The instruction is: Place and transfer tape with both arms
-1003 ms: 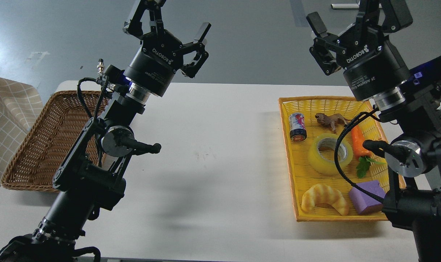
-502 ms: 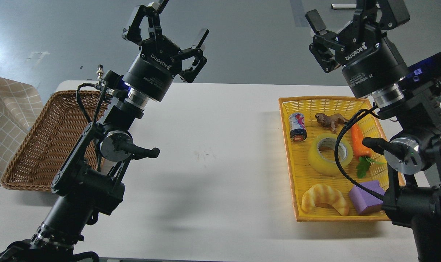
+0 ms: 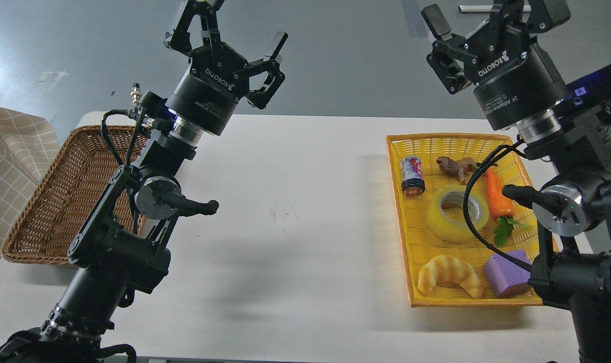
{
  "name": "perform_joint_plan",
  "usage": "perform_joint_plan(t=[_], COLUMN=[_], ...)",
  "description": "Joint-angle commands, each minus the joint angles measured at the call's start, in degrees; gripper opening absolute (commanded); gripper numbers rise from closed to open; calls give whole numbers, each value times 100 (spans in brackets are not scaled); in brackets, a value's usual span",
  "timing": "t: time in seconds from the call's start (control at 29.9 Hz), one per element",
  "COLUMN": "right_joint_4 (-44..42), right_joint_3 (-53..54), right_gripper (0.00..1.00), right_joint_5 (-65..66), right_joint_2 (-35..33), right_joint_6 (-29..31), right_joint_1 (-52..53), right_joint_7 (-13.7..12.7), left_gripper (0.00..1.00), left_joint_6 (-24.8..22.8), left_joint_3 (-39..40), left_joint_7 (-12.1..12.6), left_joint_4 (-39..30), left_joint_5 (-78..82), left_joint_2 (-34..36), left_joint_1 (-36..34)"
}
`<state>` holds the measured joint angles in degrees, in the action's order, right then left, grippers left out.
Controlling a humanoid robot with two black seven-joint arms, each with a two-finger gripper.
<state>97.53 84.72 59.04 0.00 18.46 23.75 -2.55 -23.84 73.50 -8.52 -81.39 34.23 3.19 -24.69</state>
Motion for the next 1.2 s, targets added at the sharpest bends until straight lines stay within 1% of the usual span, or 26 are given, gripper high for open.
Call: perform_joint_plan(t=[0.0,0.1,0.3,0.37,0.4,0.43,0.7,0.97,1.17], right_joint_4=[38,47,55,55,55,55,99,108,108], right_joint_3=[-43,-175,-193,-202,-210,-211,-219,-211,-211], right_gripper=[100,100,100,100,100,100,100,100,100], right_joint_5=[-7,2,2,2,-7,-7,2,2,2], right_joint_2=[0,0,0,0,0,0,0,0,0], right_joint_6=[8,8,17,17,17,17,17,17,17], right_joint_1=[-20,-11,-38,-64,-81,-81,-73,-64,-20], right_joint_7=[-44,-149,-149,-281,-429,-500,-536,-501,-501], left_gripper=[98,98,98,98,98,98,98,98,98], left_joint_6=[-59,-51,-42,-42,-42,-42,-51,-60,-121], left_joint_3=[-11,-12,-12,-3,-3,-11,24,24,6], left_joint_7=[-1,-1,-27,-106,-167,-194,-211,-220,-220], left_joint_4=[0,0,9,9,9,9,18,35,62], left_joint_5=[5,5,5,14,5,5,5,5,-4], left_joint_2=[41,50,59,76,94,103,129,173,182], left_joint_1=[-1,-1,8,17,17,17,34,69,-27])
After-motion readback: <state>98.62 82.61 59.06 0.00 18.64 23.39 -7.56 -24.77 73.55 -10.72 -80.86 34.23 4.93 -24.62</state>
